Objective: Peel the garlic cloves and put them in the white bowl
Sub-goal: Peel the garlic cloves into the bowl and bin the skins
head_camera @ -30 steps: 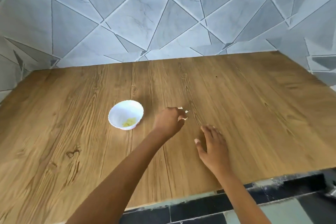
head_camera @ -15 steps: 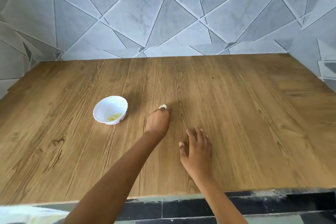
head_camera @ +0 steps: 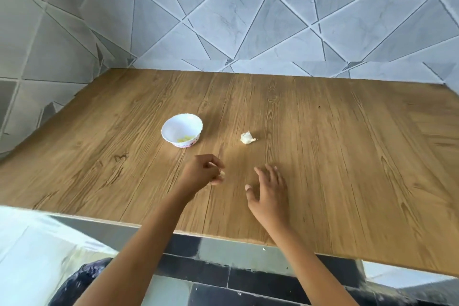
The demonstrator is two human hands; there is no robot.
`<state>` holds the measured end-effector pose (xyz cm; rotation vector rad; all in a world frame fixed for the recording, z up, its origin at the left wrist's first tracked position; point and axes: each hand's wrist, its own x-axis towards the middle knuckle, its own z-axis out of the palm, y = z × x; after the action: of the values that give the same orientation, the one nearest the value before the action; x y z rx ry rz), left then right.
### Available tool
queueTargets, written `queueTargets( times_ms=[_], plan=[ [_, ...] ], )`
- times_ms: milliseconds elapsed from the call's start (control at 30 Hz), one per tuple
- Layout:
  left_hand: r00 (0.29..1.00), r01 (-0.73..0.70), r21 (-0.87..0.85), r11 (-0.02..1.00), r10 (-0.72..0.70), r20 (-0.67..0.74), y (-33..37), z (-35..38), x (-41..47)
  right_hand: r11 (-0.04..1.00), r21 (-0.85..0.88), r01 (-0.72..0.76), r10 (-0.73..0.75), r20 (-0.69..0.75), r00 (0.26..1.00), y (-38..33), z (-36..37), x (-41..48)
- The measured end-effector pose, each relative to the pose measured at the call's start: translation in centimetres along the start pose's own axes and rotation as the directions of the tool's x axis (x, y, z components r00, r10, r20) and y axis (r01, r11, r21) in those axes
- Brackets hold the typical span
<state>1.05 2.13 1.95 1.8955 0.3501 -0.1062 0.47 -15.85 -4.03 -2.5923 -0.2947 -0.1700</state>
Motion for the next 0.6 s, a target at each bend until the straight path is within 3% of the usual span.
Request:
queueTargets(
  times_ms=[133, 333, 600],
  plan=[
    [0.993, 0.113, -0.005, 0.994, -0.113, 0.034, -2.0, -2.9, -1.0, 0.998, 0.038, 0.053, -0.055, 0.04, 0.998, -2.6, 1.6, -0.4],
    [0.998, 0.018, 0.118, 0.993, -0.024, 0.05, -3.5, -5.1, -1.3, 0.997, -0.037, 0.07, -0.07, 0.009, 0.998, -5.6, 3.4, -1.5],
    [0.967, 0.058, 0.28, 0.958, -0.124, 0.224, -2.8, -6.5, 0.2, 0.977, -0.202, 0.06, -0.055, 0.029, 0.998, -6.0, 4.0, -2.2]
  ],
)
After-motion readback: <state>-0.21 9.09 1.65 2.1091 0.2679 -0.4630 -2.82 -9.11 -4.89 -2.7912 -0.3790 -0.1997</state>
